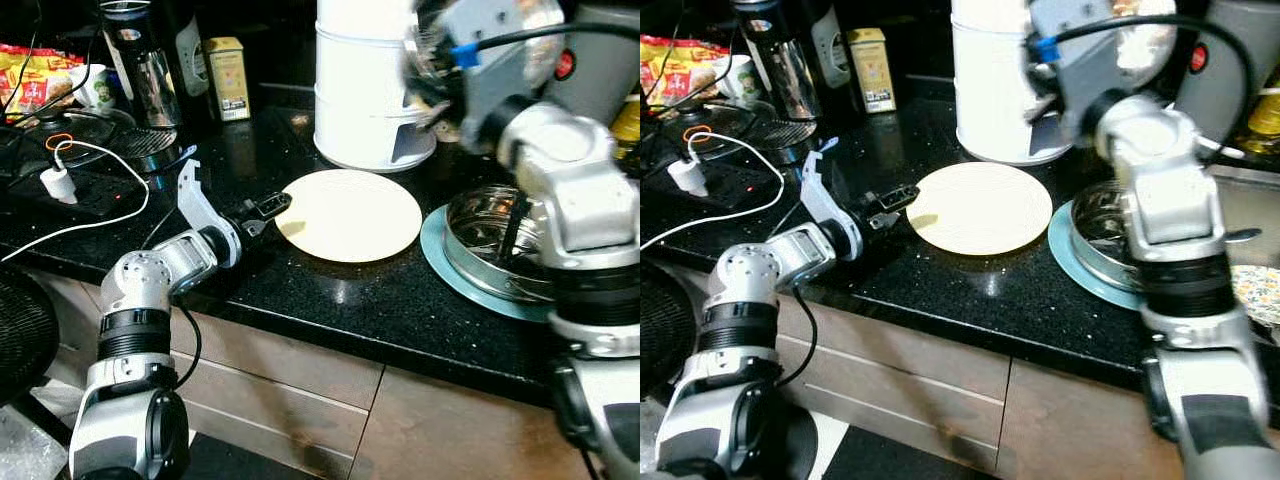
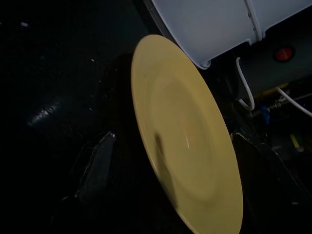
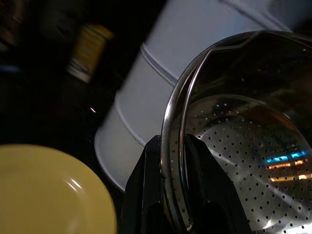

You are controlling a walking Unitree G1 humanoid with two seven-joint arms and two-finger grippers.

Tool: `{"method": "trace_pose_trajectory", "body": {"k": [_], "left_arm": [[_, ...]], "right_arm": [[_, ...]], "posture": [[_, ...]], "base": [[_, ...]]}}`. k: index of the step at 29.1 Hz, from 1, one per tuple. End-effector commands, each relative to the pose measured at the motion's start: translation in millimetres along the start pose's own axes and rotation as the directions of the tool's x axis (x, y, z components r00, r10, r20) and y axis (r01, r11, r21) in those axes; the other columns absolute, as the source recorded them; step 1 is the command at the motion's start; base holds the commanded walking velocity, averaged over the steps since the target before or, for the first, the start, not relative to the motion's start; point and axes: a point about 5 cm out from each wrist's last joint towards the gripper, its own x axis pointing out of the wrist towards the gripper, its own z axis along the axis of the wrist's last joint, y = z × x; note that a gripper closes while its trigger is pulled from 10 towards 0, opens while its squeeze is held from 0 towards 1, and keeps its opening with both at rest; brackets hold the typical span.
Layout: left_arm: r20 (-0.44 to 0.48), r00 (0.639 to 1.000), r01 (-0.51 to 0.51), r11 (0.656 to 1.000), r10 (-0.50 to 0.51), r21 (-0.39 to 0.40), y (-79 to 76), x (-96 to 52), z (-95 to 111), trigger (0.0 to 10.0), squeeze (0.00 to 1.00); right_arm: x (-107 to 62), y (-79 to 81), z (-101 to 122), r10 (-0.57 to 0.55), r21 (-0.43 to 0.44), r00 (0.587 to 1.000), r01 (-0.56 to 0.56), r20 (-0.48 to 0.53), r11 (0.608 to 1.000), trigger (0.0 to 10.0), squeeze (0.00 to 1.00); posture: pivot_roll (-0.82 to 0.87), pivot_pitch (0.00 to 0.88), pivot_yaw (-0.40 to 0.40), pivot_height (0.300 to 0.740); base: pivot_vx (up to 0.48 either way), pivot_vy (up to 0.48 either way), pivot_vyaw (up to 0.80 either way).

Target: Kitchen organization

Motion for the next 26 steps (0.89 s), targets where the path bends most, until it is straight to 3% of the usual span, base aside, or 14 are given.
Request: {"method": "trace_pose_trajectory", "body": {"k": [1, 8, 13, 14, 17, 21, 26], "left_arm": [[-0.015, 1.0, -0.02, 1.0, 0.02, 0.019, 3.9, -2.8, -5.9, 10.0, 0.0], [0.046, 0.998, 0.032, 0.999, -0.034, 0.035, -6.0, -6.0, -1.1, 10.0, 0.0], [0.028, 0.999, 0.044, 0.999, -0.044, 0.003, -5.2, -9.5, -7.1, 10.0, 0.0], [0.017, 0.999, 0.047, 0.999, -0.047, -0.015, -4.3, -9.9, -8.3, 10.0, 0.0], [0.008, 0.998, 0.06, 0.997, -0.06, -0.037, -4.5, -10.3, -9.5, 10.0, 0.0], [-0.019, 0.996, 0.087, 0.992, -0.089, -0.09, -6.2, -9.6, -11.0, 10.0, 0.0], [-0.044, 0.998, 0.038, 0.995, -0.042, -0.094, -1.6, -7.2, -12.6, 10.0, 0.0]], "right_arm": [[-4.6, -12.5, -6.4, -0.029, -0.02, 0.998, 0.029, -0.049, 0.999, 10.0, 0.0], [-14.5, -32.0, -23.6, -0.092, -0.034, 0.985, 0.088, -0.144, 0.996, 10.0, 0.0], [-24.1, -50.6, -47.4, -0.17, -0.121, 0.945, 0.141, -0.281, 0.983, 10.0, 0.0], [-26.6, -55.3, -52.9, -0.2, -0.17, 0.928, 0.152, -0.313, 0.974, 10.0, 0.0], [-30.0, -61.2, -59.1, -0.235, -0.224, 0.907, 0.163, -0.349, 0.961, 10.0, 0.0], [-38.5, -74.6, -68.3, -0.283, -0.245, 0.87, 0.195, -0.403, 0.95, 10.0, 0.0], [-49.0, -88.9, -79.4, -0.332, -0.286, 0.826, 0.217, -0.456, 0.933, 10.0, 0.0]], "posture": [[-0.04, 0.0, 0.025, 0.74], [-0.04, 0.0, 0.027, 0.74], [-0.05, 0.0, 0.021, 0.74], [-0.05, 0.0, 0.021, 0.74], [-0.05, 0.0, 0.02, 0.74], [-0.05, 0.0, 0.021, 0.74], [-0.06, 0.0, 0.024, 0.74]], "base": [[0.0, 0.0, 0.0], [0.0, 0.0, 0.0], [0.0, 0.0, 0.0], [0.0, 0.0, 0.0], [0.0, 0.0, 0.0], [0.0, 0.0, 0.0], [0.0, 0.0, 0.0]]}}
